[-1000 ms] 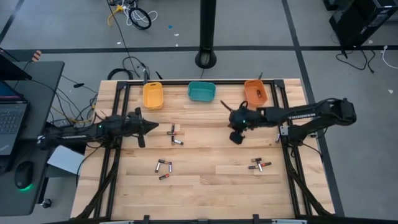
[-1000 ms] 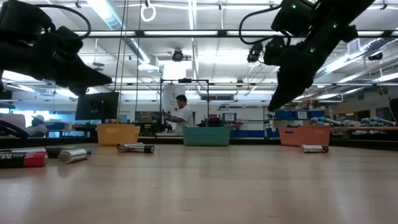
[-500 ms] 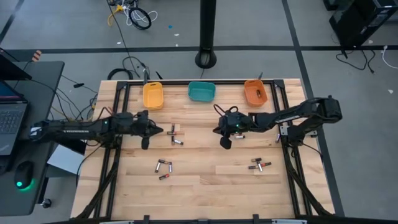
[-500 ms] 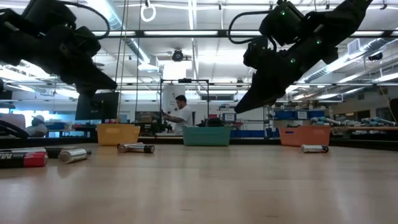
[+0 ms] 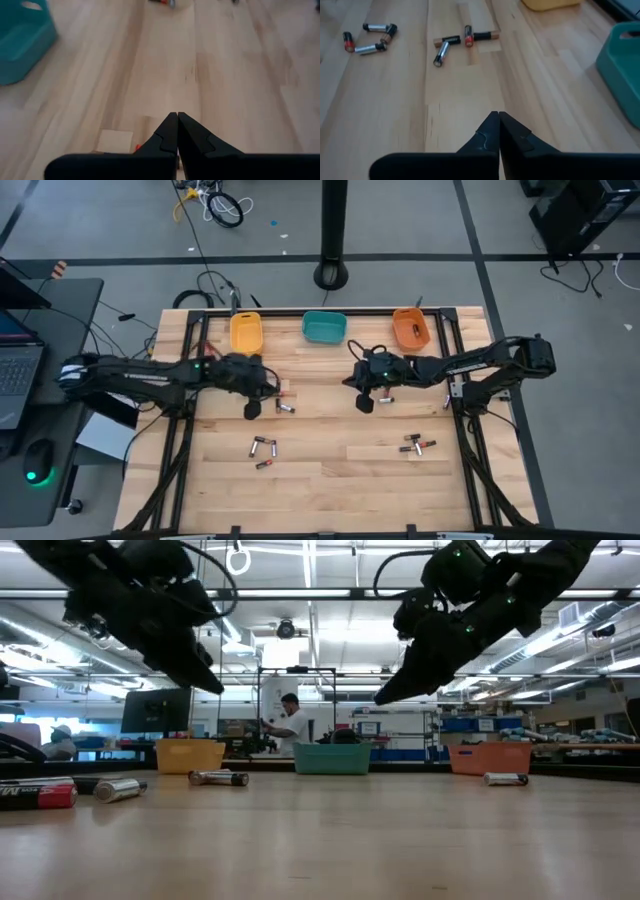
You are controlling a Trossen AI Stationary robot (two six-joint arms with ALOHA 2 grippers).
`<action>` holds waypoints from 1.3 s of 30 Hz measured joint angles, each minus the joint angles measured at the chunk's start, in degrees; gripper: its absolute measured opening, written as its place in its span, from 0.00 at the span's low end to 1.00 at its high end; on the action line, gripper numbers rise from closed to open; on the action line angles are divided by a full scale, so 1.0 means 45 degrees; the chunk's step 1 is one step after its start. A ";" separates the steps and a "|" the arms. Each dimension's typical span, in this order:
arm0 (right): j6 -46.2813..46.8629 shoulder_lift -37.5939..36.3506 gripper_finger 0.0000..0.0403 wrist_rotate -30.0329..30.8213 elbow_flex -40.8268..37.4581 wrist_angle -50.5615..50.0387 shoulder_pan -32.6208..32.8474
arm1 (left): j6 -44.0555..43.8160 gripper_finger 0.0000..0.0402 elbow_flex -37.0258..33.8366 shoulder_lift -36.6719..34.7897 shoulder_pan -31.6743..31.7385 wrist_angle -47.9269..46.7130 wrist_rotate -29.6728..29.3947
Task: Sort batteries
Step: Put the silver battery into the yellow bin
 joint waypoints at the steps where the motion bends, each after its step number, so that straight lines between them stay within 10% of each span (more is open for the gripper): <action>1: -0.0013 -0.0022 0.02 -0.0001 0.0000 0.0030 -0.0031 | 0.0250 0.04 0.0263 0.0426 0.0000 -0.0158 0.0191; 16: -0.0009 0.0012 0.04 -0.0005 0.0005 -0.0579 -0.0185 | 0.2193 0.05 0.4237 0.4879 0.0000 -0.3121 0.1021; 39: -0.1359 0.0003 0.03 -0.0010 0.0005 -0.1551 -0.1658 | 0.3210 0.44 0.4892 0.7911 -0.0235 -0.3646 0.1620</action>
